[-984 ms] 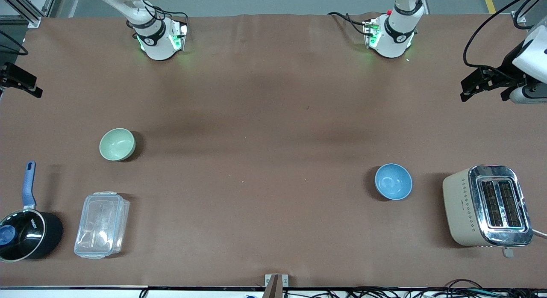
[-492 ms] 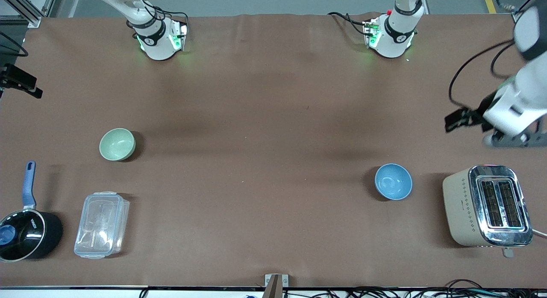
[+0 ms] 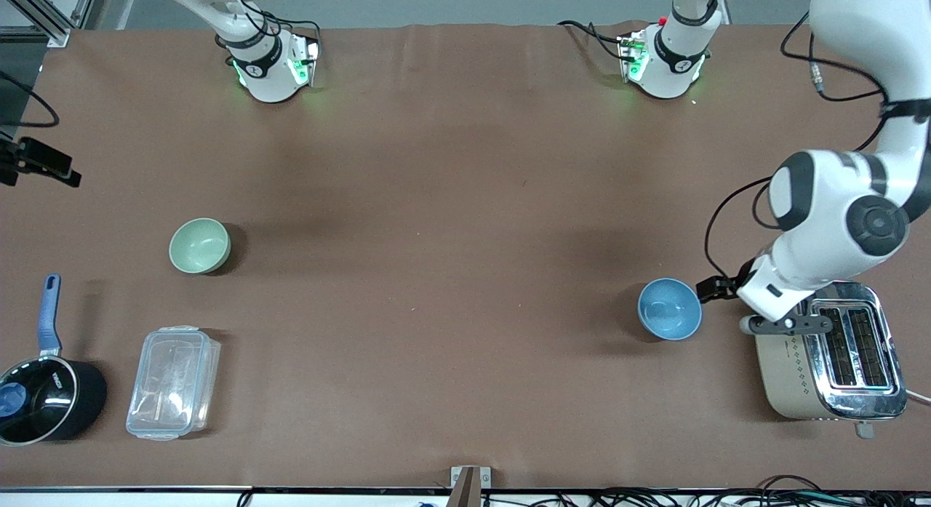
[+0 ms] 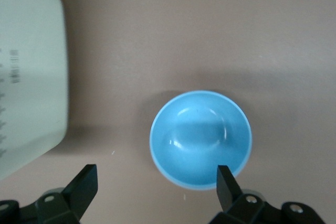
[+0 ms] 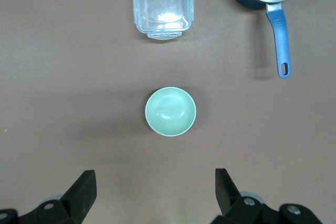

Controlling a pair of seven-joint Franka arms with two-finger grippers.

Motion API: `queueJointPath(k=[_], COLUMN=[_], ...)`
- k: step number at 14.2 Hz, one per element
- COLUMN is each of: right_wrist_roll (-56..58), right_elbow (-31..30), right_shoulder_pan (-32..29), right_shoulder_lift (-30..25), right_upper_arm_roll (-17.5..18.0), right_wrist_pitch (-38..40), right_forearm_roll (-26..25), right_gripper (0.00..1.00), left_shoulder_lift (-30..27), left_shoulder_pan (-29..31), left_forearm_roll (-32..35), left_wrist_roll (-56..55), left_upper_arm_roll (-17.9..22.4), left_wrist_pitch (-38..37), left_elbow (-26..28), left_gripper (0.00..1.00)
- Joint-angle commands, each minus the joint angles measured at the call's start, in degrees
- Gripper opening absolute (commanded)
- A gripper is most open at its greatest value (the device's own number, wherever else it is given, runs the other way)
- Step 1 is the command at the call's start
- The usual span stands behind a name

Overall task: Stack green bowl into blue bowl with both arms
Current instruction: 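Grasp the blue bowl with the left gripper while the right gripper reaches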

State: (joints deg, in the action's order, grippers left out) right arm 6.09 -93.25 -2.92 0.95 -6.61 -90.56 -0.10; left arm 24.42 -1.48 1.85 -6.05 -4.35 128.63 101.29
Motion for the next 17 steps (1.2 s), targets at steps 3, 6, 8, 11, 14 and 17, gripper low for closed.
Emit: queueJointPath(k=[3, 6, 8, 11, 14, 17], right_wrist_roll=[2.4, 3.6, 5.2, 10.6, 12.3, 12.5], right_elbow=[-13.2, -19.7, -21.9, -22.1, -24.2, -24.5], right_shoulder_pan=[-0.7, -0.8, -0.9, -0.9, -1.4, -1.7], right_shoulder_lift=[-0.5, 2.2, 5.4, 12.1, 14.9, 17.7], right_upper_arm_roll=[-5.8, -7.9, -9.5, -11.4, -11.8, -11.8], right_wrist_pitch=[-9.8, -17.9, -21.7, -25.0, -26.6, -27.2], right_forearm_roll=[4.1, 5.6, 8.4, 13.2, 14.3, 16.7], right_gripper=[1.0, 1.0, 0.99, 0.99, 0.96, 0.95], left_shoulder_lift=[5.7, 8.3, 9.1, 9.2, 8.2, 7.6], left_shoulder_pan=[0.6, 1.0, 1.2, 0.8, -0.7, -2.5], left_forearm_roll=[1.0, 1.1, 1.0, 0.3, 0.3, 0.9], left_wrist_roll=[-1.9, -2.0, -2.4, -2.4, -8.9, -20.3], left_upper_arm_roll=[-0.1, -0.1, -0.2, -0.5, -5.3, -13.3], left_wrist_pitch=[9.2, 11.7, 11.7, 11.6, 9.9, 6.5], left_elbow=[3.3, 3.1, 2.9, 2.2, 1.0, -1.7], left_gripper=[0.77, 0.52, 0.25, 0.01, 0.0, 0.0])
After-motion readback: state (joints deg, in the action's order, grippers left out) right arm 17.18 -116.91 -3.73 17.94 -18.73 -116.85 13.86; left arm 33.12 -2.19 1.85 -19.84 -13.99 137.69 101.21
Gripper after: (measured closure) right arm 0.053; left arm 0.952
